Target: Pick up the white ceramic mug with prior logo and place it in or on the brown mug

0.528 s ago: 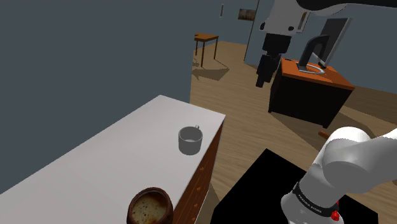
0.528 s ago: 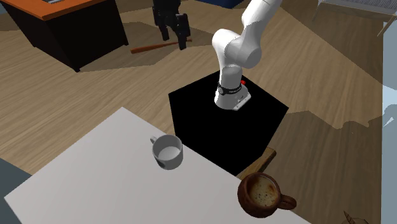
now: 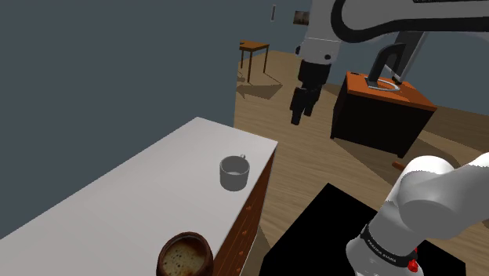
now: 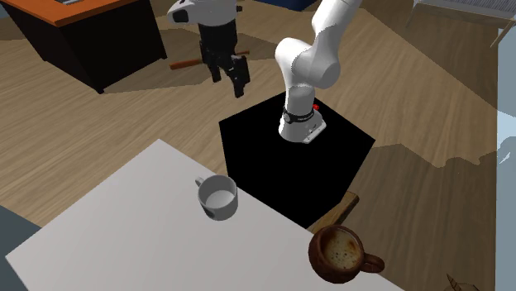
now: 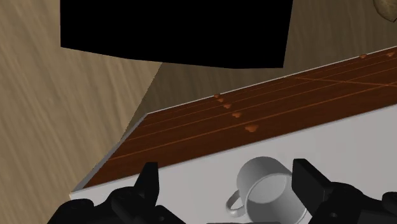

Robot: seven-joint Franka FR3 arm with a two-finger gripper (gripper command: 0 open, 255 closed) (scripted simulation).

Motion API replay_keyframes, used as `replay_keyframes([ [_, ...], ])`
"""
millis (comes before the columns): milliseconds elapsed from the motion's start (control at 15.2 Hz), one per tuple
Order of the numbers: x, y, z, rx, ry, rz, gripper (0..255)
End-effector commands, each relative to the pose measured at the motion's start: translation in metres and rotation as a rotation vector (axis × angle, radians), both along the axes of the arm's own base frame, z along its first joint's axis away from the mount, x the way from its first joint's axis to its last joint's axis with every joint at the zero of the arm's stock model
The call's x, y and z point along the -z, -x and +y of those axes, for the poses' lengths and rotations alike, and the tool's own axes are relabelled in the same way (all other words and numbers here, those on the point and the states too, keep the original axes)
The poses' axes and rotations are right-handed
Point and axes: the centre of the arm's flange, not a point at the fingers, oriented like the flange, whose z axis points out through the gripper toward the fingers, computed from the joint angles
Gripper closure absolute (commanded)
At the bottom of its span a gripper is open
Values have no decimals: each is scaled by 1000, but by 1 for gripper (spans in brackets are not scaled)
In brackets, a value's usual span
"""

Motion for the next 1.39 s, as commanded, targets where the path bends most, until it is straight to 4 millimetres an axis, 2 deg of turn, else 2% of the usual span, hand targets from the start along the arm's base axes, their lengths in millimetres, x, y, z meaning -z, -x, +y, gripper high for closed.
replay_keyframes([
  [0,16,-13,17,-4,8,-4,0],
  [1320,185,-121,192,-47,87,-20,0],
])
